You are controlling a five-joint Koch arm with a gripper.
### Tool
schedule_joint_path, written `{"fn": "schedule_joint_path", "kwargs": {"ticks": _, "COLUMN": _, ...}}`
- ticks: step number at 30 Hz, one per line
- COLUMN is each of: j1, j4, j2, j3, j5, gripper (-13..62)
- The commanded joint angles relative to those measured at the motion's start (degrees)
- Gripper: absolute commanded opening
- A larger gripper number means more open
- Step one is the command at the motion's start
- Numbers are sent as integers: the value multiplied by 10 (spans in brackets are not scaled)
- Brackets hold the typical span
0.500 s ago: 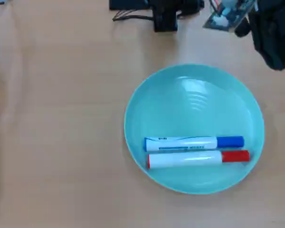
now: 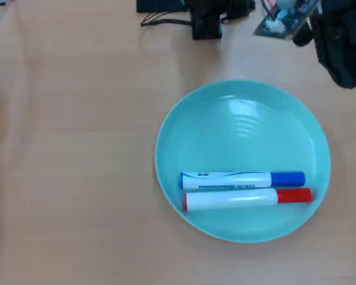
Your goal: Pick up the red pen.
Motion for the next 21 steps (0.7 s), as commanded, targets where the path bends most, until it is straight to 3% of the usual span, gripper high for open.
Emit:
{"fn": "schedule_joint_path", "kwargs": {"ticks": 1, "j1": -1, "j4": -40, "j2": 19, "j3": -15, "j5": 1, "gripper": -68}}
{"fn": "schedule_joint_path", "kwargs": {"ticks": 16, "j1": 2, "j4": -45, "j2": 18, "j3": -19, "j5": 22, "gripper": -69}}
{"fn": "schedule_joint_path", "kwargs": {"ticks": 21, "j1": 14, "j4": -10, "j2": 20, "j3": -4, "j5": 116, "gripper": -69}}
